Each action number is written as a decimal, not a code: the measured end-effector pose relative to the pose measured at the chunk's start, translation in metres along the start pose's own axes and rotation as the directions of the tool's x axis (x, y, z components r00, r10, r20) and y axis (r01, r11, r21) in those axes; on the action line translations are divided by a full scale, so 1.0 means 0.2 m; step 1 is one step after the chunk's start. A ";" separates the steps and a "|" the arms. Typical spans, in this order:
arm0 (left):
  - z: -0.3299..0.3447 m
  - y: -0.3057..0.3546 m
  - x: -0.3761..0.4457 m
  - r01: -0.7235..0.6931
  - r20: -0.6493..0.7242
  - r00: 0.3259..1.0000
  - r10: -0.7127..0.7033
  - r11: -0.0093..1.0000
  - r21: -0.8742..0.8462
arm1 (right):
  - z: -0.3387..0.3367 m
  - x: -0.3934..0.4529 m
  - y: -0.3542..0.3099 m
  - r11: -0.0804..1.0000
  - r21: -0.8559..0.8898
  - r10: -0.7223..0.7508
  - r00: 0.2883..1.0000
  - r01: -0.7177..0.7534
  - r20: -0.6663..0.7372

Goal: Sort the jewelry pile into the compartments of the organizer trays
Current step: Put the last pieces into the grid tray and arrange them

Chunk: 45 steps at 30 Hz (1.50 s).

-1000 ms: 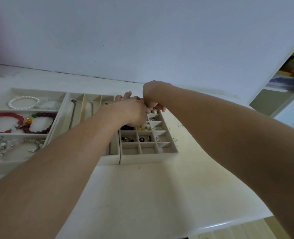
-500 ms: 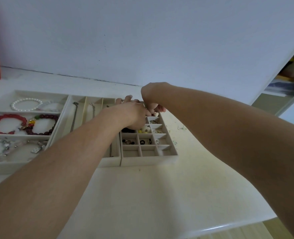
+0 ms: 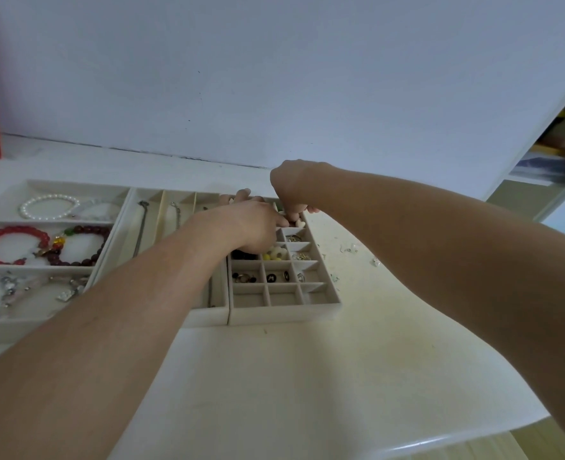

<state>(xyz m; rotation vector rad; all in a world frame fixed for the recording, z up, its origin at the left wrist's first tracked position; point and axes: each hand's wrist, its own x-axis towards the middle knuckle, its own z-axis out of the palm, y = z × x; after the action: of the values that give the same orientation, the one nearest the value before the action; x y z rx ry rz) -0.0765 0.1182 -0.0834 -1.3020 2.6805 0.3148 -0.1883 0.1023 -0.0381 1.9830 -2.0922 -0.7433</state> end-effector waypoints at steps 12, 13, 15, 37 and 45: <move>0.00 -0.02 0.02 -0.048 -0.016 0.999 0.047 0.994 -0.093 | -0.01 -0.01 0.19 0.952 0.279 -0.106 0.991 0.124 -0.078; 0.00 -0.03 0.02 -0.052 -0.012 0.999 0.051 0.994 -0.099 | 0.00 -0.04 0.22 0.918 0.371 -0.102 0.987 0.140 -0.120; -0.01 -0.03 0.02 -0.055 -0.006 0.998 0.055 0.994 -0.090 | 0.04 -0.09 0.28 0.813 0.558 -0.057 0.977 0.165 -0.206; -0.05 0.07 -0.02 -0.333 -0.450 0.891 0.059 0.758 -0.561 | 0.54 -0.39 0.25 -0.139 0.929 0.227 0.924 0.342 -0.307; -0.07 0.05 -0.06 -0.310 -0.330 0.933 0.145 0.790 -0.528 | 0.49 -0.49 0.31 0.233 0.920 0.082 0.936 0.315 -0.341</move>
<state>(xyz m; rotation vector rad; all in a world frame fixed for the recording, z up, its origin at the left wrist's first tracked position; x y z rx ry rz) -0.0777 0.1310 -0.0663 -1.2033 3.1279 1.1376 -0.2768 0.2202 -0.0733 2.4635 -2.3654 1.2825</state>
